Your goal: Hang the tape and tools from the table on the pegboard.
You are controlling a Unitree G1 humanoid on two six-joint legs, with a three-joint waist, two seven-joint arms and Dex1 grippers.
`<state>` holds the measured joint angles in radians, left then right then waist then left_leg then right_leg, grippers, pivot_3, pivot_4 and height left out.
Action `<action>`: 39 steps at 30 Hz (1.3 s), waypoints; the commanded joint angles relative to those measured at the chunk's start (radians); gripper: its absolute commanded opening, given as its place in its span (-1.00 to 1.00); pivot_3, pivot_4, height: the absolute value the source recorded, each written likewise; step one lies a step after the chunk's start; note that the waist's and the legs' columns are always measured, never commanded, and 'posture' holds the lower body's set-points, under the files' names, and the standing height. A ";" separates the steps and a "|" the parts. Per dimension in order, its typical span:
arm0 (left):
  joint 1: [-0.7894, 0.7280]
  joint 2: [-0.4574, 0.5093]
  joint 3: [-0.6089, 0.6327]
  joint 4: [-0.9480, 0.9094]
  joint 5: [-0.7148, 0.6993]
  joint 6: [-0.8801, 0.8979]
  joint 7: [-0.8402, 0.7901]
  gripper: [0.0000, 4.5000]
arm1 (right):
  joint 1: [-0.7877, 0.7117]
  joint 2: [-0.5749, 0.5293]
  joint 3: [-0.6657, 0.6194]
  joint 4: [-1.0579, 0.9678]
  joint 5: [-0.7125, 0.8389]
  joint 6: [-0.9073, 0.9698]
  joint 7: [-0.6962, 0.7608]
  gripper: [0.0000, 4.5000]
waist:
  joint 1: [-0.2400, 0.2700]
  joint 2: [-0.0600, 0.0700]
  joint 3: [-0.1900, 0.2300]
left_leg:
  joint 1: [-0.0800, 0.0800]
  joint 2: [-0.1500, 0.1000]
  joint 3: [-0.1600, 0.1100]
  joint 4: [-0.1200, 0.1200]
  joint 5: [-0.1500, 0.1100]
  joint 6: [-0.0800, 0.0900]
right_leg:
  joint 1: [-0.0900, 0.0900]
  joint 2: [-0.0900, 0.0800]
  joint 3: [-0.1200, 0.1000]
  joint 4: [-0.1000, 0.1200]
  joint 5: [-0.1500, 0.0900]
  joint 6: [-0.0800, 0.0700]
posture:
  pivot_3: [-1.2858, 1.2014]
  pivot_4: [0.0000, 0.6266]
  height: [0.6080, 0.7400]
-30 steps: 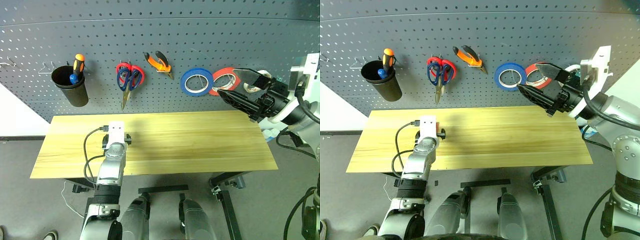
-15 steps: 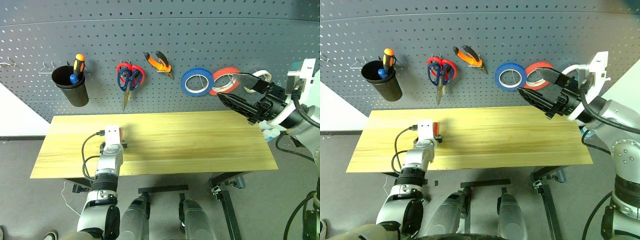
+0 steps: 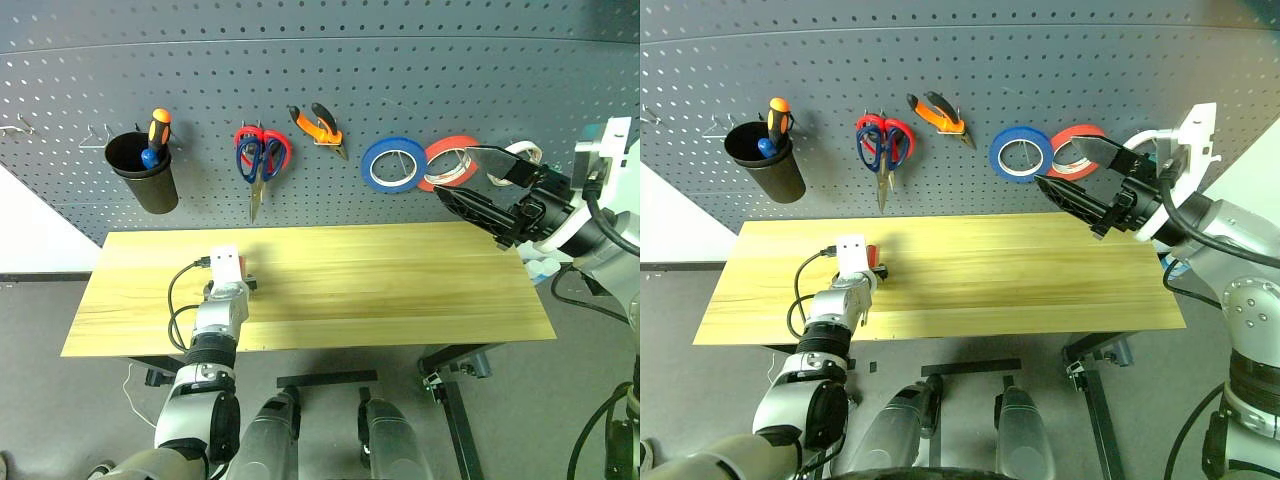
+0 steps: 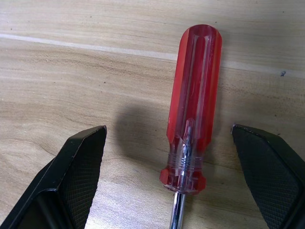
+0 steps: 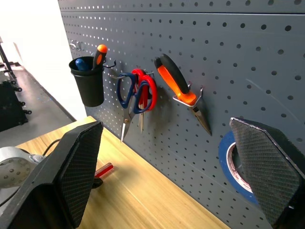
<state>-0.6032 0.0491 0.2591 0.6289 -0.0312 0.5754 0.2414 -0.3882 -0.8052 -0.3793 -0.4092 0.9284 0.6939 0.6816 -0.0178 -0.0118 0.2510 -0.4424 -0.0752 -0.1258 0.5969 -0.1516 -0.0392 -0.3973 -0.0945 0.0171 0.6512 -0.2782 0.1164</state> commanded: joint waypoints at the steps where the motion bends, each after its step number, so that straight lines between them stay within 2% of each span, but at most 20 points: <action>1: 0.022 -0.004 0.009 0.067 -0.020 0.019 0.001 0.95 | -0.011 -0.016 -0.027 -0.024 0.011 -0.006 0.000 1.00 | 0.000 0.000 -0.001 | 0.000 0.000 0.000 0.000 0.000 0.000 | 0.000 0.000 0.000 0.000 0.000 0.000 | -0.07 -0.32 0.97; 6: 0.022 -0.004 0.012 0.087 -0.046 0.036 -0.014 0.95 | -0.011 -0.016 -0.028 -0.025 0.012 -0.005 -0.004 1.00 | 0.000 0.001 -0.005 | 0.001 0.000 0.000 0.000 0.000 0.000 | 0.000 0.000 0.000 0.000 0.000 0.000 | -0.07 -0.31 0.97; 9: 0.026 -0.004 0.013 0.086 -0.053 0.044 -0.012 0.71 | -0.013 -0.015 -0.027 -0.026 0.013 -0.004 -0.006 1.00 | -0.001 0.001 -0.006 | 0.001 0.000 0.000 0.000 0.000 0.000 | 0.001 0.000 0.000 0.000 0.000 0.000 | -0.07 -0.31 0.97; 18: 0.030 -0.007 0.007 0.077 -0.063 0.065 -0.017 -0.57 | -0.018 -0.012 -0.017 -0.024 0.009 -0.005 -0.012 1.00 | -0.006 0.002 -0.009 | 0.001 0.000 0.000 0.000 0.000 0.000 | 0.001 0.000 0.000 0.000 0.000 0.000 | -0.07 -0.31 0.97; 19: 0.028 -0.008 0.007 0.076 -0.065 0.070 -0.017 -0.64 | -0.018 -0.011 -0.017 -0.024 0.009 -0.005 -0.012 1.00 | -0.006 0.003 -0.009 | 0.001 0.000 0.000 0.000 0.000 0.000 | 0.001 0.000 0.000 0.000 0.000 0.000 | -0.07 -0.31 0.97; 29: 0.029 0.000 0.013 0.072 -0.079 0.094 -0.021 -0.64 | -0.010 -0.012 -0.021 -0.027 0.005 -0.004 -0.017 1.00 | -0.005 0.003 -0.010 | 0.001 0.000 0.000 0.000 0.000 0.000 | 0.001 0.000 0.000 0.000 0.000 0.000 | -0.07 -0.30 0.97; 39: 0.180 0.011 -0.146 -0.257 0.003 0.136 -0.064 -0.64 | -0.015 -0.012 -0.013 -0.015 -0.004 -0.010 -0.015 1.00 | -0.007 0.003 -0.010 | 0.000 0.000 0.000 -0.001 0.000 0.000 | 0.000 0.000 0.002 -0.001 0.000 0.000 | -0.06 -0.31 0.97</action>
<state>-0.4477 0.0563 0.1458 0.4076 -0.0507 0.6909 0.1856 -0.3890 -0.8053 -0.3785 -0.4081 0.9244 0.6939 0.6648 -0.0250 -0.0091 0.2412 -0.4421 -0.0751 -0.1257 0.5962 -0.1518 -0.0391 -0.3976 -0.0948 0.0187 0.6506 -0.2782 0.1164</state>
